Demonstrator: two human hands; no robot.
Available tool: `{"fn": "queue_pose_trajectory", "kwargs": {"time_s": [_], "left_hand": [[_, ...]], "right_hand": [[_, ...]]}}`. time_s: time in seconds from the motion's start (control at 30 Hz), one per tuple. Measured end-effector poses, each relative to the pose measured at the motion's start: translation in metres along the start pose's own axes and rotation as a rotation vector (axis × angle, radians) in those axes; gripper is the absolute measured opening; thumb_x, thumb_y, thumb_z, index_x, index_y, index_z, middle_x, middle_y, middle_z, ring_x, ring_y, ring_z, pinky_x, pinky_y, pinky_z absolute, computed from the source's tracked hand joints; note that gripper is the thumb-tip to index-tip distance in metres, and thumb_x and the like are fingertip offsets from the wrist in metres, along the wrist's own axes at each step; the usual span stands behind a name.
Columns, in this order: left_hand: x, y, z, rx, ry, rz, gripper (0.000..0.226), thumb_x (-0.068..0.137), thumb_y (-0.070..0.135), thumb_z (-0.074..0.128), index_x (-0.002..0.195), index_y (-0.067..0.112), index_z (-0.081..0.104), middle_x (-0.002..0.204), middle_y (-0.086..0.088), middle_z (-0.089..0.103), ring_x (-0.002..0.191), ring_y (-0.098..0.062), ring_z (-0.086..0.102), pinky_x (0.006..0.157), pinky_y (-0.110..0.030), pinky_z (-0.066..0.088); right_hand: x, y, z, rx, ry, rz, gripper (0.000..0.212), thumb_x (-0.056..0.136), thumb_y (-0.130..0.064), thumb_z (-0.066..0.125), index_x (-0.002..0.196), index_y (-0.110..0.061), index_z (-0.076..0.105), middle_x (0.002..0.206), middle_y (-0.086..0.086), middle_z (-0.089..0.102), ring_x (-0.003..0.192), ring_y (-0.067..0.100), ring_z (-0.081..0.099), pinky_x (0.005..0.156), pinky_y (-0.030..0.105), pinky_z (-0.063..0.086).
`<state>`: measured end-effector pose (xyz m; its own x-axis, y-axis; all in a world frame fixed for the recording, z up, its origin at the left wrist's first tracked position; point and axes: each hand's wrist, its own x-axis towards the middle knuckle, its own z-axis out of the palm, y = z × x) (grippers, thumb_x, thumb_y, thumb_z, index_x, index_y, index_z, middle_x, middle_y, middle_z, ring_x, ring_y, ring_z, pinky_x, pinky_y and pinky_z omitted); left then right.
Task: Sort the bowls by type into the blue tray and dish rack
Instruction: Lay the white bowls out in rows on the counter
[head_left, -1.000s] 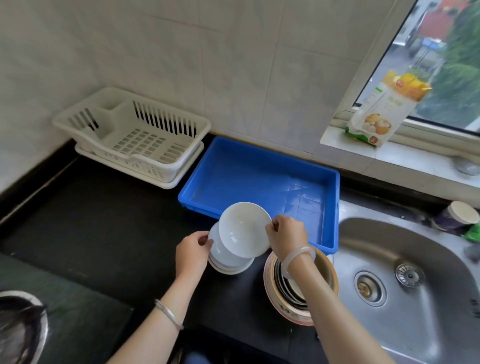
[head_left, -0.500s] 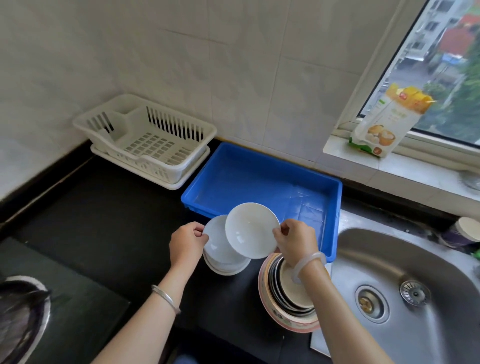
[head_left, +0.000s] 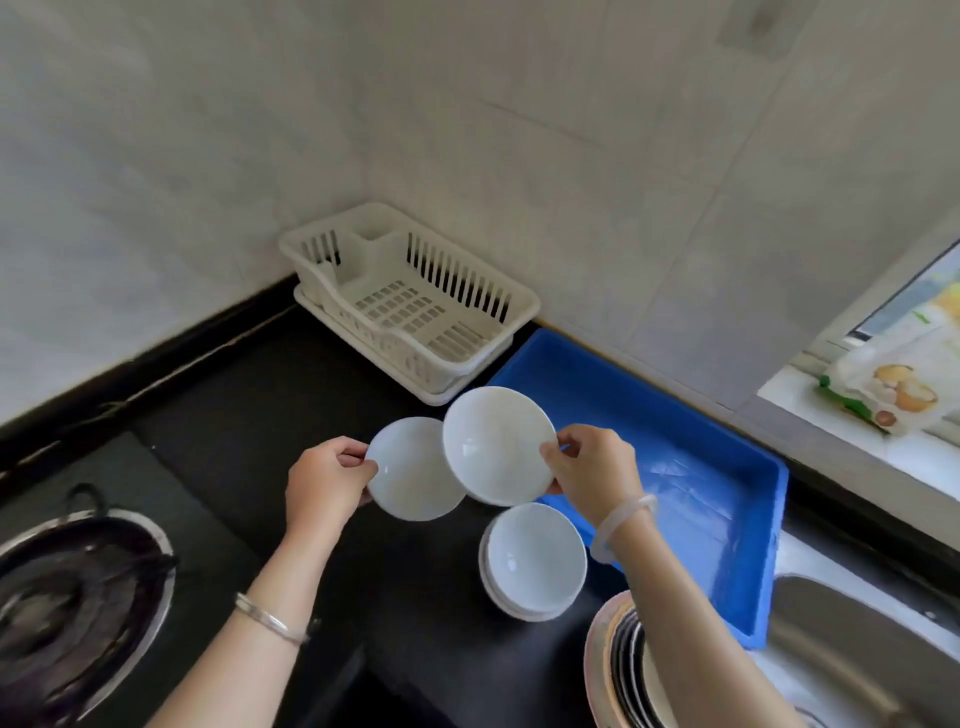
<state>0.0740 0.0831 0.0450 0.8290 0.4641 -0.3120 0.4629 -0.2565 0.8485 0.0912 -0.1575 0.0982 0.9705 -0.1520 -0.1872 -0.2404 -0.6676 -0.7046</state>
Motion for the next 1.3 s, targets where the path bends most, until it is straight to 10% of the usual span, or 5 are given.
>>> {"fn": "queue_pose_trajectory", "kwargs": {"time_s": [0.17, 0.73, 1.3], "left_hand": [[0.042, -0.028, -0.045, -0.084, 0.142, -0.067, 0.023, 0.080, 0.002, 0.063, 0.075, 0.024, 0.062, 0.078, 0.000, 0.067, 0.074, -0.015, 0.065, 0.054, -0.026, 0.053], [0.199, -0.083, -0.105, -0.435, 0.528, -0.374, 0.016, 0.081, 0.000, 0.064, 0.088, 0.014, 0.060, 0.085, 0.000, 0.056, 0.085, -0.021, 0.060, 0.050, -0.023, 0.051], [0.242, -0.107, -0.110, -0.609, 0.568, -0.438, 0.020, 0.083, 0.000, 0.062, 0.095, 0.016, 0.058, 0.102, -0.005, 0.059, 0.100, -0.025, 0.062, 0.068, -0.030, 0.055]], "right_hand": [[0.045, -0.039, 0.065, 0.086, -0.126, -0.009, 0.017, 0.086, -0.012, 0.055, 0.071, -0.013, 0.062, 0.068, -0.002, 0.064, 0.051, 0.010, 0.067, 0.064, 0.032, 0.060], [0.186, -0.119, 0.279, 0.122, -0.325, 0.108, 0.008, 0.090, -0.014, 0.051, 0.083, -0.014, 0.055, 0.064, 0.003, 0.063, 0.059, 0.015, 0.068, 0.070, 0.039, 0.059], [0.217, -0.140, 0.344, 0.106, -0.258, 0.152, 0.017, 0.089, -0.013, 0.052, 0.073, -0.017, 0.050, 0.063, 0.004, 0.062, 0.064, 0.020, 0.070, 0.071, 0.041, 0.059]]}}
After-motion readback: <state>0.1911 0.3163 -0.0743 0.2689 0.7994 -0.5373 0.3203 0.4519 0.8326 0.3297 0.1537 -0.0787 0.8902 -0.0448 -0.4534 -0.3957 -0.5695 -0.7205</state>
